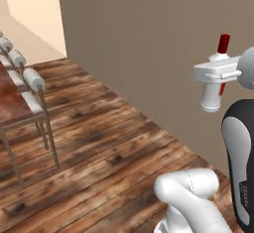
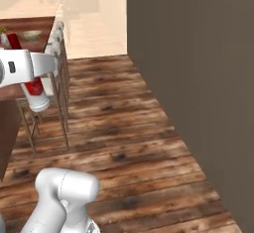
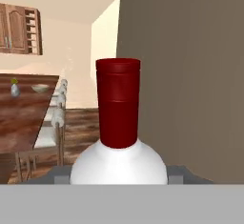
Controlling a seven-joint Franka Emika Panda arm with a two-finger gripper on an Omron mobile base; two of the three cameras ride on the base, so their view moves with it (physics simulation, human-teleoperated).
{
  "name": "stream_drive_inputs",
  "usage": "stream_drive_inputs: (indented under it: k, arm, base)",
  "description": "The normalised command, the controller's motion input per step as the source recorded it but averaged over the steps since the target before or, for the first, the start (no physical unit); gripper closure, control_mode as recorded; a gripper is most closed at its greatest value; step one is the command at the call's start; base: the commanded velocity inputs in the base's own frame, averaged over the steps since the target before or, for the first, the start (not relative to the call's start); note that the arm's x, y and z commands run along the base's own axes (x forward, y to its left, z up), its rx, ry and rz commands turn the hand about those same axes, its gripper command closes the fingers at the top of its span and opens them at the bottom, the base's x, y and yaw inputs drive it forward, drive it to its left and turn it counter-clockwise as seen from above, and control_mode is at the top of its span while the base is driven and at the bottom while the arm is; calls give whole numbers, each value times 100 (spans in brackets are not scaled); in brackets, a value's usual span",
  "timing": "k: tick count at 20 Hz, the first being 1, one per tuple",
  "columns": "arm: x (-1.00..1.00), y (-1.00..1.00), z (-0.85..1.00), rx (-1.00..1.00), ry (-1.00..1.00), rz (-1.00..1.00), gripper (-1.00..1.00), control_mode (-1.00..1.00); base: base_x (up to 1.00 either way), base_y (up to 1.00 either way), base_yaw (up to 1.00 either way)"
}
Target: There is a bowl on the dining counter. Grab a lemon wedge from the fridge and place it in the bowl. Then get the liquor bottle and glass cup from the cabinet and place them next to the bowl.
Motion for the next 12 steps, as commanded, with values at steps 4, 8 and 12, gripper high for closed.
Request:
stream_drive_inputs:
  k: [4,8,12]
  arm:
    - [0,0,0,0,0,0,100,100]
    - [0,0,0,0,0,0,100,100]
    - [0,0,0,0,0,0,100,100]
  base:
    - [83,-71,47]
    - [94,-66,46]
    - [100,-62,45]
